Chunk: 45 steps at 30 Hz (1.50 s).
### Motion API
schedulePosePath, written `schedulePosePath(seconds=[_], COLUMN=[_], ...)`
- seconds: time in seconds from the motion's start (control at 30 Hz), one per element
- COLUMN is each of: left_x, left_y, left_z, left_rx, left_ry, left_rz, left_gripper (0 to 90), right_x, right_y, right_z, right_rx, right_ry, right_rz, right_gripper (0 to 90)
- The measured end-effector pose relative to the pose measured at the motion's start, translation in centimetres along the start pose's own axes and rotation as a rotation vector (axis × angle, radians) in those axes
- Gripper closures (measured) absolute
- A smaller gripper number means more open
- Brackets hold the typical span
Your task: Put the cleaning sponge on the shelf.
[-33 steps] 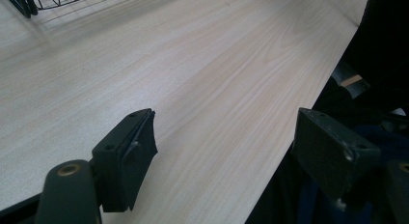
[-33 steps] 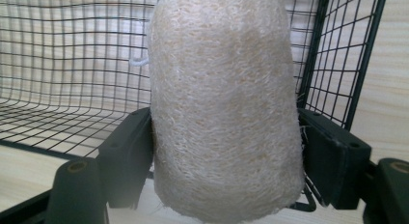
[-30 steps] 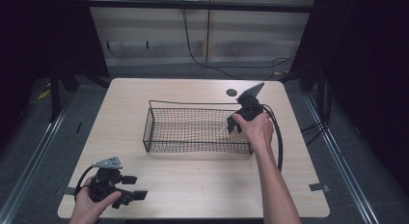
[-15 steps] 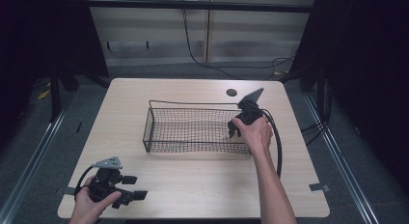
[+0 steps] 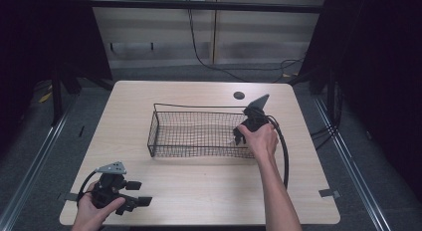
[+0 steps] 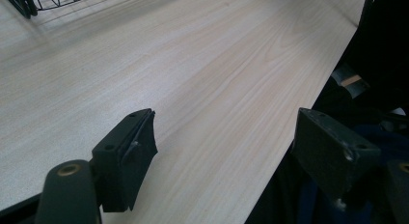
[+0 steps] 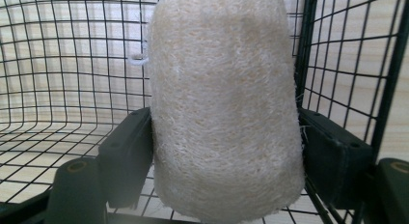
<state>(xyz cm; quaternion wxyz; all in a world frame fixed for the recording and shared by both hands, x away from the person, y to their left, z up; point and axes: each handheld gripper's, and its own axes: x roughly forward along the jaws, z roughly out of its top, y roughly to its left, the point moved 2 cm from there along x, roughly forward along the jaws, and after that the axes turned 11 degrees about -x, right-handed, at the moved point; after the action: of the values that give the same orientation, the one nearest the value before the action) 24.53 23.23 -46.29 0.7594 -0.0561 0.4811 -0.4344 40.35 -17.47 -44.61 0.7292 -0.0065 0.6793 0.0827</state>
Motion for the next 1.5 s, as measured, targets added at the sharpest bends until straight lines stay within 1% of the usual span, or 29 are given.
schedulePosePath(seconds=[0.17,0.2,0.23,0.3,0.37,0.4,0.47,0.53,0.7,0.83,0.93,1.0,1.13,1.2,1.4,1.5], left_x=[0.0,0.0,0.0,0.0,0.0,0.0,0.0,0.0,0.0,0.0,0.0,0.0,0.0,0.0,0.0,0.0], left_y=[0.0,0.0,0.0,0.0,0.0,0.0,0.0,0.0,0.0,0.0,0.0,0.0,0.0,0.0,0.0,0.0], left_z=[0.0,0.0,0.0,0.0,0.0,0.0,0.0,0.0,0.0,0.0,0.0,0.0,0.0,0.0,0.0,0.0], left_rx=[0.001,0.000,0.001,0.001,0.001,0.001,0.000,0.002,0.002,0.002,0.001,0.001,0.000,0.001,0.001,0.003], left_ry=[-0.002,-0.003,-0.001,-0.001,-0.001,-0.001,0.002,0.002,-0.001,0.000,0.000,-0.002,-0.001,-0.001,0.000,-0.001], left_rz=[-0.003,-0.002,0.000,0.000,0.001,0.000,-0.001,0.000,0.002,0.001,0.000,-0.005,-0.001,-0.001,-0.001,0.000], left_gripper=[22.8,22.8,22.8,22.8,22.8,22.8,22.8,22.8,22.8,22.8,22.8,22.8,22.8,22.8,22.8,22.8], right_x=[0.4,0.5,0.6,0.9,1.1,1.2,1.3,1.3,1.5,1.6,1.6,1.5,1.3,1.2,0.9,0.9], right_y=[0.4,0.4,0.4,0.3,0.2,0.1,0.1,0.2,0.3,0.4,0.3,0.3,0.2,0.2,0.2,0.3], right_z=[0.1,0.1,0.1,0.1,0.0,0.0,0.0,0.0,0.0,0.0,0.0,0.0,0.0,0.0,0.1,0.1], right_rx=[-0.003,0.000,-0.001,0.001,0.003,0.003,-0.005,-0.015,-0.013,-0.006,-0.004,0.001,0.006,0.007,-0.003,-0.009], right_ry=[0.013,0.014,0.007,0.013,0.016,0.022,0.011,0.020,0.016,0.025,0.015,0.027,0.024,0.031,0.041,0.045], right_rz=[-0.024,-0.024,-0.014,-0.028,-0.022,-0.030,-0.029,-0.034,-0.035,-0.038,-0.031,-0.033,-0.029,-0.030,-0.012,-0.015], right_gripper=[25.3,25.3,25.3,25.2,25.2,25.2,25.2,25.1,25.0,25.0,24.9,24.7,24.2,24.1,20.8,19.4])
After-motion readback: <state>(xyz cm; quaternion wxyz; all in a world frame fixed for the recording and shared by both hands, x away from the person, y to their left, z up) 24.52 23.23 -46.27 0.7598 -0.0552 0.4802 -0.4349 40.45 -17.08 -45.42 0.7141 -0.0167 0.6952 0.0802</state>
